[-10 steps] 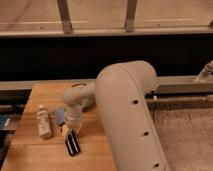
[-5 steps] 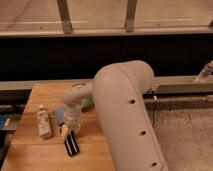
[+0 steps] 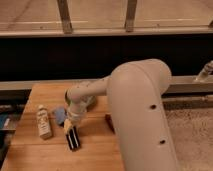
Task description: Place the eraser on the white sponge
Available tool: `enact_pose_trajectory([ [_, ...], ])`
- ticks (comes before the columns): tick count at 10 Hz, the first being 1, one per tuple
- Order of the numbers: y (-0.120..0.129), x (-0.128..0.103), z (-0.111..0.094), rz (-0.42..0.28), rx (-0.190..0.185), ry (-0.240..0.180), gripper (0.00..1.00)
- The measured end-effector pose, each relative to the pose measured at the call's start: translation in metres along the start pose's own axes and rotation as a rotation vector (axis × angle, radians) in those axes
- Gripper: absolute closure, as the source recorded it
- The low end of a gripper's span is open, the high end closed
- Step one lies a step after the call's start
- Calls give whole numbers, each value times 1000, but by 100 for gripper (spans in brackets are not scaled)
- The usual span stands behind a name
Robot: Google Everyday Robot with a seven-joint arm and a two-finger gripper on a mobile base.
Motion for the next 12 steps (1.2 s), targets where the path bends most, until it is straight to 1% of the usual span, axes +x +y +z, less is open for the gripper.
enact_pose_trajectory([
  [1,-6,-1,-16,-15,-15,-75,100],
  [2,-6,-7,-32,-41,-27,-134,100],
  [3,-7,-13,-46,-58,-26,-169,100],
  [4,-11,-20,-57,-75,-18,-189,100],
  [5,-10,-26,-61,-87,-11,-190,100],
  [6,-11,-31,-64,-98,1,-182,100],
  [8,-10,-48,-68,-115,45,-136,100],
  [10,-3,-68,-67,-135,94,-62,100],
  [11,-4,-74,-68,-141,122,-22,100],
  [12,-6,-79,-69,-145,141,1,100],
])
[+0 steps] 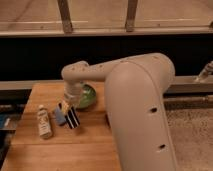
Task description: Place the eraser on the white sponge
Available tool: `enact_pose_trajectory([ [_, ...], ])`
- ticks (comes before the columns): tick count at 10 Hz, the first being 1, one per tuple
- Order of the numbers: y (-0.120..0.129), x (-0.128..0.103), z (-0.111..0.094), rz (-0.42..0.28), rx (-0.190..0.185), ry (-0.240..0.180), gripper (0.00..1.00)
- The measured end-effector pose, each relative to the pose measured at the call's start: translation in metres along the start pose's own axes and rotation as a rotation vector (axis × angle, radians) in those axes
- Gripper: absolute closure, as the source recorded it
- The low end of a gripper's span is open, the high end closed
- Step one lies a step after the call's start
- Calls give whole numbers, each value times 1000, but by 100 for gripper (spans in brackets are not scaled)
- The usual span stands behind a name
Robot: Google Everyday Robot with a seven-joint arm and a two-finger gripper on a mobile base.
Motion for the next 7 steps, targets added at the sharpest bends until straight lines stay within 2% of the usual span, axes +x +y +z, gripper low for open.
enact_pose_trajectory([
  [3,-3,-15,0,-19,33,56,100],
  [7,-5,-37,13,-60,23,84,100],
])
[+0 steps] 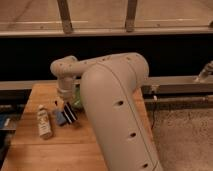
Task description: Place the eraser on the white sponge
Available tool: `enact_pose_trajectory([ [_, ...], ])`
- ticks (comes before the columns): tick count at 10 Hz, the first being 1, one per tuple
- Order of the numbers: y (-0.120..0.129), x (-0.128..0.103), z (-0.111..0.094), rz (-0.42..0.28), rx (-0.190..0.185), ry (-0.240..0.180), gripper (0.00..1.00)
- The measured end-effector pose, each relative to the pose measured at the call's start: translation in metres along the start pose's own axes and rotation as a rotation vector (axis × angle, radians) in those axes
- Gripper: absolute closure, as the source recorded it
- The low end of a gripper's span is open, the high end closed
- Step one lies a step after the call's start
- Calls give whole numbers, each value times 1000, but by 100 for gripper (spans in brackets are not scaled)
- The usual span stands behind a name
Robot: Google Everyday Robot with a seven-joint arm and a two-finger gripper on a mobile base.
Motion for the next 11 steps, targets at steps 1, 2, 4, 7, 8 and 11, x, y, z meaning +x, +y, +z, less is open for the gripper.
enact_pose_trajectory([
  [1,1,-5,2,-11,-7,-2,100],
  [2,3,-10,4,-22,-14,-5,100],
  [4,4,-14,9,-36,-30,-7,100],
  [7,15,-20,20,-64,-52,2,100],
  [8,18,-22,24,-69,-65,6,100],
  [11,25,-25,31,-81,-92,8,96],
])
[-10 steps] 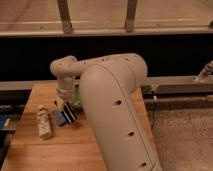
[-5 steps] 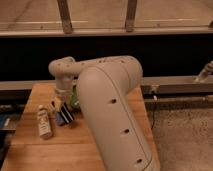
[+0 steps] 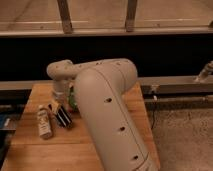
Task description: Place the eraser on the white sponge
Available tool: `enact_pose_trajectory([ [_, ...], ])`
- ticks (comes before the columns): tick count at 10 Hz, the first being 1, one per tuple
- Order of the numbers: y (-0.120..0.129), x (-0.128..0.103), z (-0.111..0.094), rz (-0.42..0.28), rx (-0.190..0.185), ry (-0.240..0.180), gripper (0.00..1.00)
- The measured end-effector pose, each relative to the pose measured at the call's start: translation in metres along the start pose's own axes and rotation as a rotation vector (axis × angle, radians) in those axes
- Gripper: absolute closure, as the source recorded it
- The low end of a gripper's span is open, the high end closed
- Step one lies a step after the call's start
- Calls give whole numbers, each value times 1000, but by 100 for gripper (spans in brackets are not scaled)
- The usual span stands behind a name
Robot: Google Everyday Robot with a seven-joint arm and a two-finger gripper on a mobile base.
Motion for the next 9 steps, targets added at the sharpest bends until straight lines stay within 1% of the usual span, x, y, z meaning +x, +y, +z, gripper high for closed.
enact_pose_trajectory([
  [3,1,-1,4,-6,-25,-9,65],
  [4,1,0,5,-6,-32,-14,53],
  [5,0,0,5,-6,-37,-18,46],
  [6,0,1,5,-5,-43,-22,40],
  [7,0,2,5,-4,-47,-25,38],
  [9,1,4,5,-8,-52,-29,38],
])
